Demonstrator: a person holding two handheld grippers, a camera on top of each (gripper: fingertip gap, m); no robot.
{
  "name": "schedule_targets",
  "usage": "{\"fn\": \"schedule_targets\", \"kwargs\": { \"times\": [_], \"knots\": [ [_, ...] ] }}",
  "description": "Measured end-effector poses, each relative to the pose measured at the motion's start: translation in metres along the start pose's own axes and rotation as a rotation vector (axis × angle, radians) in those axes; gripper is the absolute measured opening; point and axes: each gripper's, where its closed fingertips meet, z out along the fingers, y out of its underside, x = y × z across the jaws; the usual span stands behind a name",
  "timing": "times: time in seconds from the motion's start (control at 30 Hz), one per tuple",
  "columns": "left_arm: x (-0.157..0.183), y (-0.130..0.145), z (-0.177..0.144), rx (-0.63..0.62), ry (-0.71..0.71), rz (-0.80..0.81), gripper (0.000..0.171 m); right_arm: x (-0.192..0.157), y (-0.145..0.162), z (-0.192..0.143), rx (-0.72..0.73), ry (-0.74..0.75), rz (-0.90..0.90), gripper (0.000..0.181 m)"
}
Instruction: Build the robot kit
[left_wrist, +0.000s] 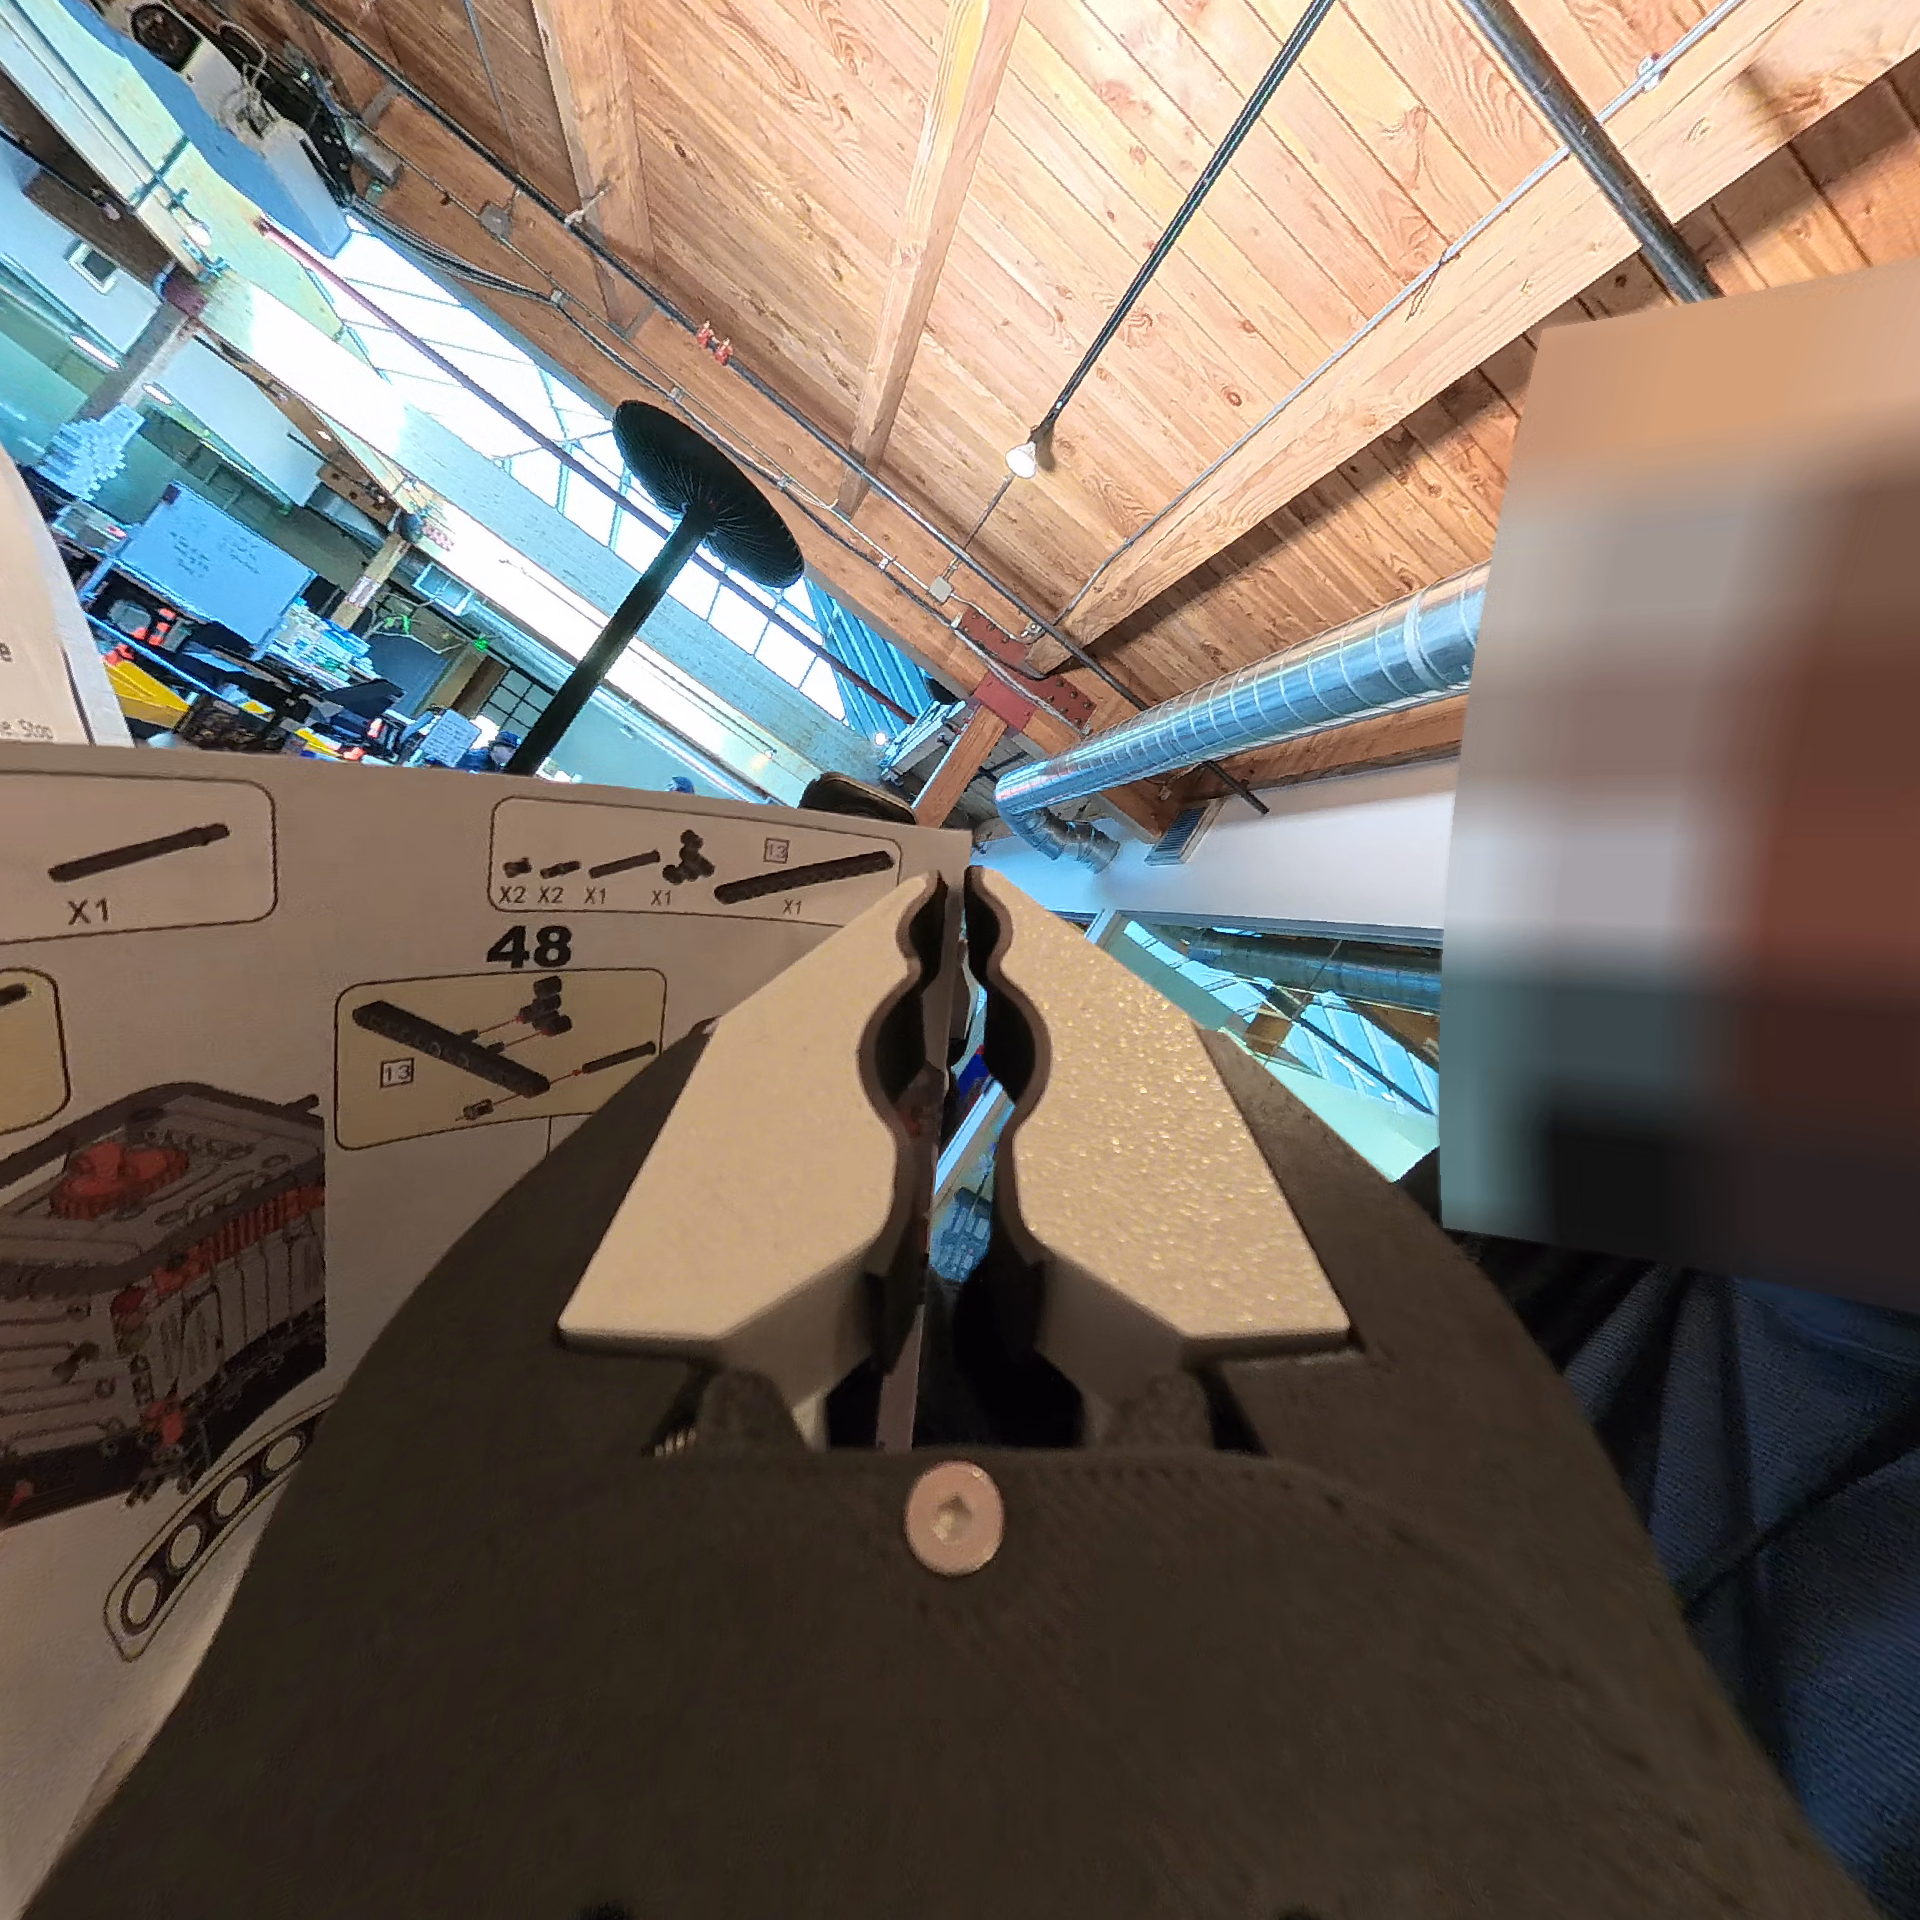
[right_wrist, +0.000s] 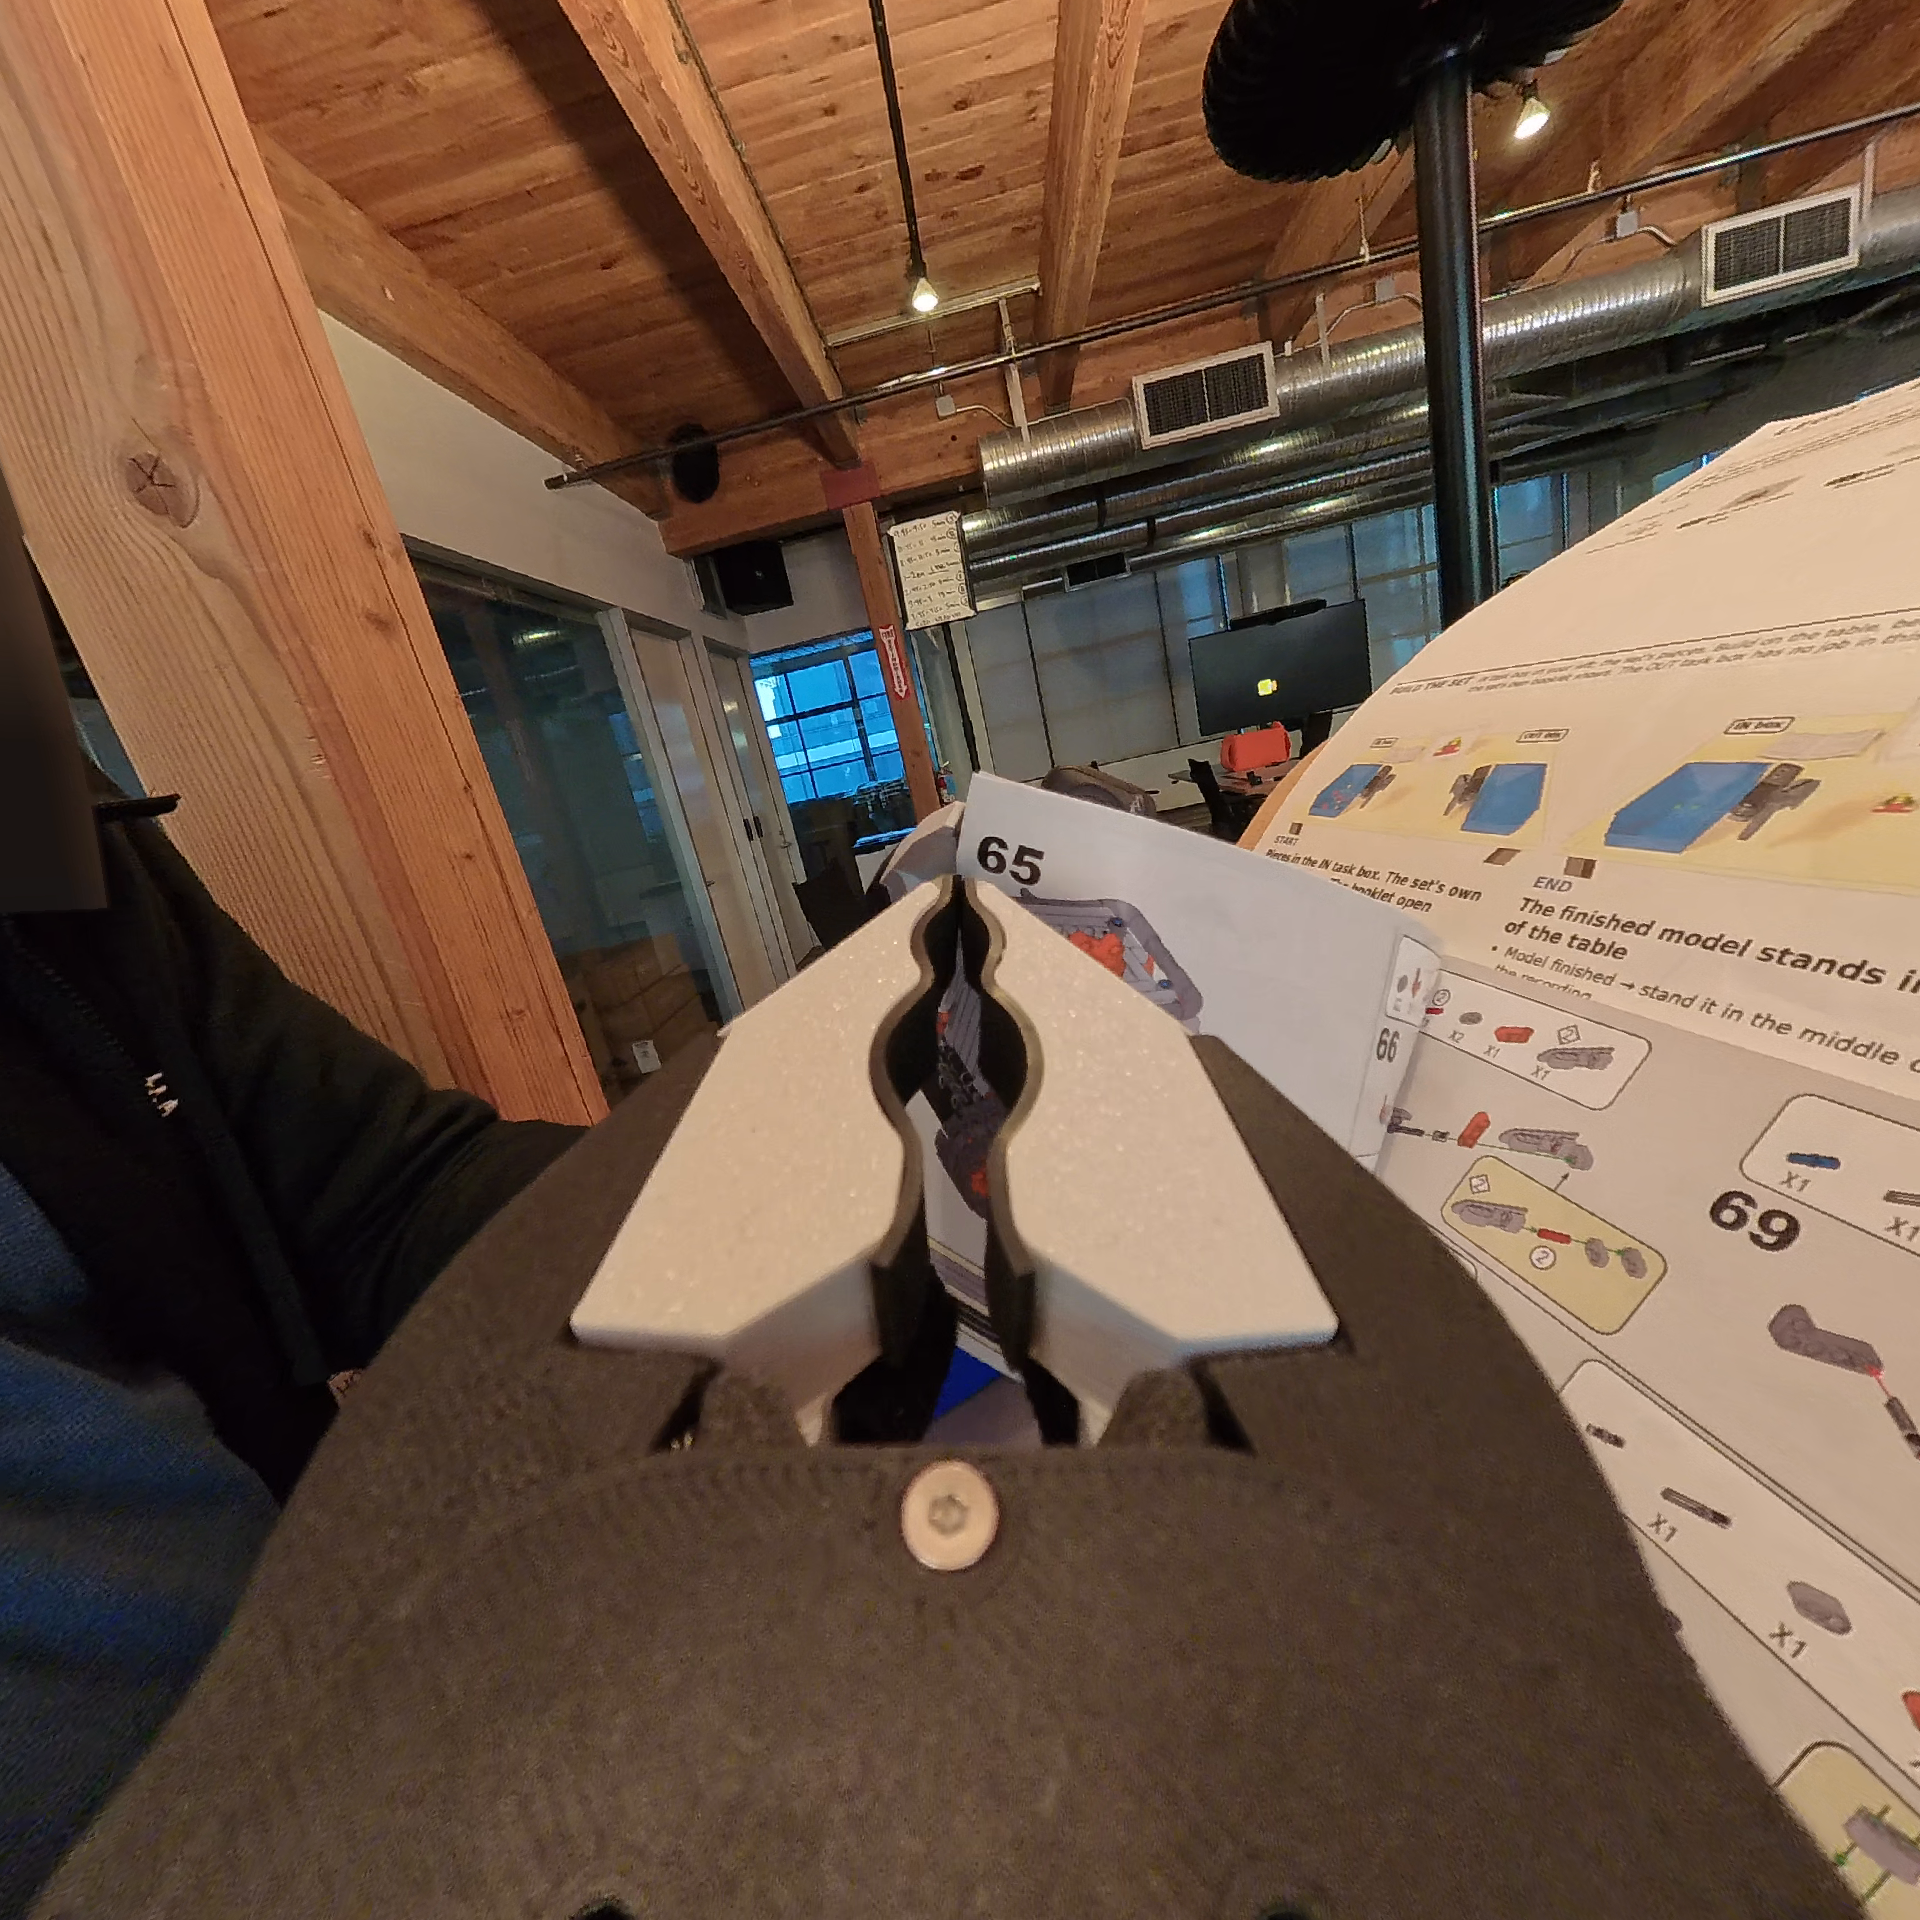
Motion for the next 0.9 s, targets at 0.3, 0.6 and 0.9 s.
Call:
{"fn": "schedule_targets", "kwargs": {
  "times": [0.3,0.6,0.9],
  "knots": [
    [-0.001,-0.003,0.000,-0.006,-0.072,0.092,0.000,0.003,0.000,0.000,-0.003,0.022,-0.009,0.000],
    [-0.003,-0.004,0.002,-0.011,-0.114,0.144,0.000,0.009,-0.007,-0.011,-0.004,0.097,-0.038,0.004],
    [-0.014,0.001,0.003,-0.062,-0.196,0.193,0.000,0.037,0.005,-0.019,-0.098,0.230,-0.068,0.003]
  ]
}}
